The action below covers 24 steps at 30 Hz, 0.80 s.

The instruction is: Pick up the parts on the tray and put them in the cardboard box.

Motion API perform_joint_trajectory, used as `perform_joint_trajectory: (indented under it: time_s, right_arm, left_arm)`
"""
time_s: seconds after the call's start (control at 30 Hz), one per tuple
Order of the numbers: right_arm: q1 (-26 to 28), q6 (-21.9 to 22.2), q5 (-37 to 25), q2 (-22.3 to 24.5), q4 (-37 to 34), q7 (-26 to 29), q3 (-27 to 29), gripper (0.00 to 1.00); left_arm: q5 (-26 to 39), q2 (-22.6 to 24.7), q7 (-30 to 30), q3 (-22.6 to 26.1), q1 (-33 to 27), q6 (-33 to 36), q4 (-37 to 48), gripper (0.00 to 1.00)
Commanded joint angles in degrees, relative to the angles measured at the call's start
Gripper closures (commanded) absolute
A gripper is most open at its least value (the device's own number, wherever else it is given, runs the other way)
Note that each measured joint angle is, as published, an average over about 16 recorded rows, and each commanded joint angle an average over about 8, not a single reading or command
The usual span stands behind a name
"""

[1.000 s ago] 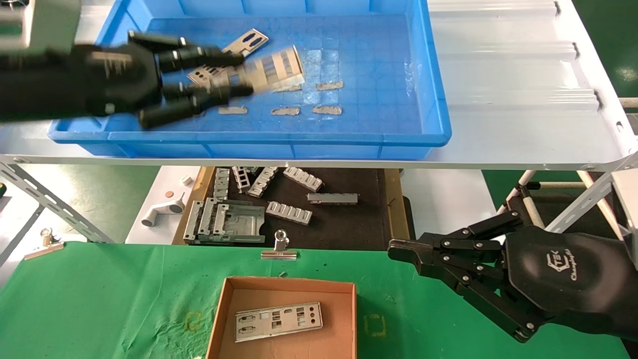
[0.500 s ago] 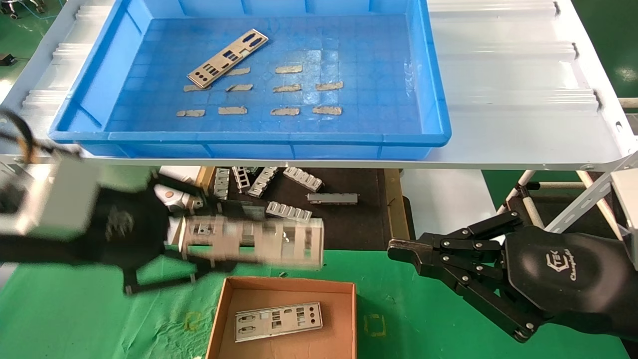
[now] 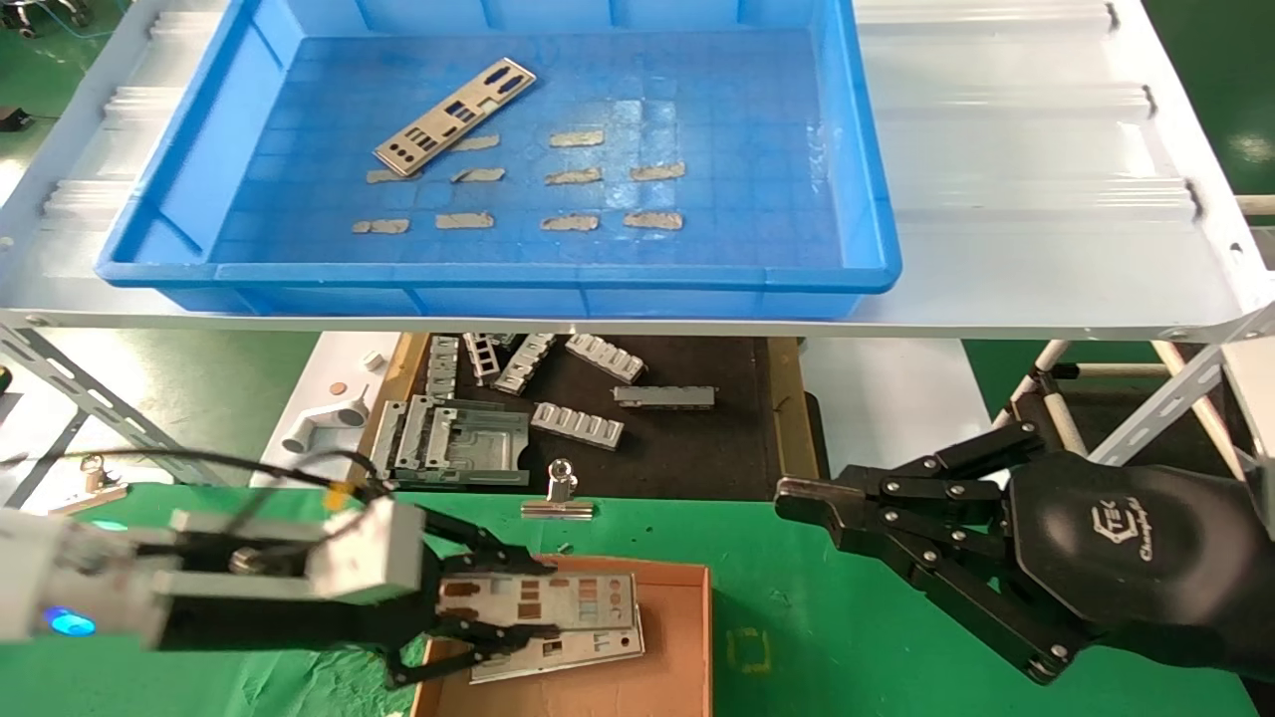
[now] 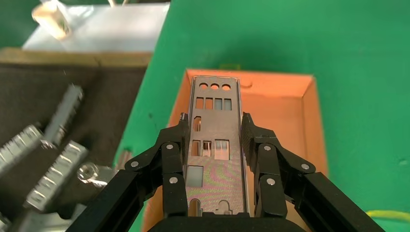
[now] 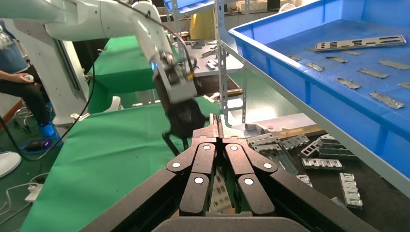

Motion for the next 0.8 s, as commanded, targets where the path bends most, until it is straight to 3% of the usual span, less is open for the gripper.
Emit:
perform_joint_trajectory:
  time_s: [0.03,0.47,0.8]
  right_arm:
    - [0.0,0.0,0.0,0.0,0.0,0.0,0.0,1.0]
    - [0.0,0.0,0.0,0.0,0.0,0.0,0.0,1.0]
    - [0.0,0.0,0.0,0.0,0.0,0.0,0.0,1.0]
  left_arm:
    - [1.04,0.6,0.24,0.5,2.07,-2.77,-0.53,1.0]
    - [4.72,4.66,0.0,2.28,6.32,-10.78,2.29,1.0]
    - [5.91,7.12,0.19,2.97,6.44,-12.31,5.23,1.0]
